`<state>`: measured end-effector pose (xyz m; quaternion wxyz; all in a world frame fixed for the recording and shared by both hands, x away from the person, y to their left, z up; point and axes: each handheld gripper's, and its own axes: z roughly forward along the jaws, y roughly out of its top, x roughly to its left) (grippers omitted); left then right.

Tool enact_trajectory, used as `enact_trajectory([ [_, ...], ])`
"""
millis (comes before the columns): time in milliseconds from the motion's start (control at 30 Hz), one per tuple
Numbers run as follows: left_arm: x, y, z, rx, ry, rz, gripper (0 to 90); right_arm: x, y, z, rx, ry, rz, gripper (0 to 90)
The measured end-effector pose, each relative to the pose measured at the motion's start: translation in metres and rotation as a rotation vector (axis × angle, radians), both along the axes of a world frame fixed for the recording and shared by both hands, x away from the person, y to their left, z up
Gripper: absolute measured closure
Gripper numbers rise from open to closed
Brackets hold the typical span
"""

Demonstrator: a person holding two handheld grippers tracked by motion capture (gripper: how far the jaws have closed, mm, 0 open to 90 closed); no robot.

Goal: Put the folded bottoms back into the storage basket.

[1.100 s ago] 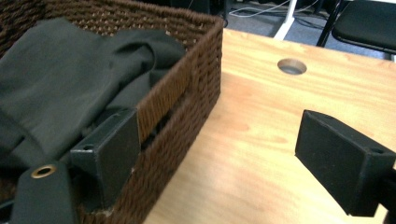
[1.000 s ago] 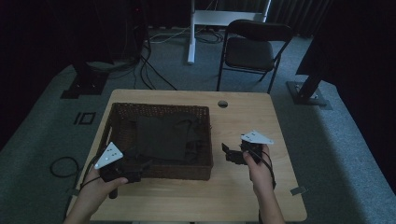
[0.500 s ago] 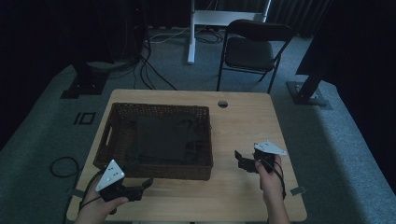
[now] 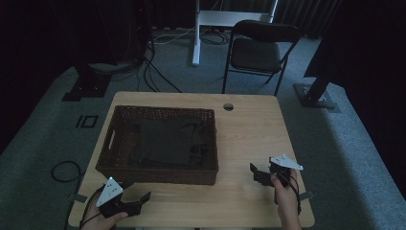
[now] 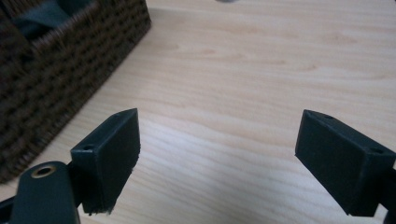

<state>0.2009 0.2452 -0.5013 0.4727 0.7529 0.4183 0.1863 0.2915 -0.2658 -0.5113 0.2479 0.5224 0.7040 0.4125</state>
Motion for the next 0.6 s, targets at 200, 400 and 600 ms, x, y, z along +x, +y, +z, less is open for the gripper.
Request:
enact_trajectory([
  [200,0.001,0.008,-0.014,-0.009,0.026,0.036,17.5,0.001,-0.008,-0.013,-0.028,0.032,-0.034,13.7],
  [400,0.005,0.018,-0.026,-0.005,0.059,0.079,17.5,0.000,-0.014,-0.022,-0.063,0.058,-0.063,13.7],
  [600,0.006,0.023,-0.038,0.009,0.081,0.121,17.5,0.000,-0.021,-0.033,-0.105,0.093,-0.112,13.7],
])
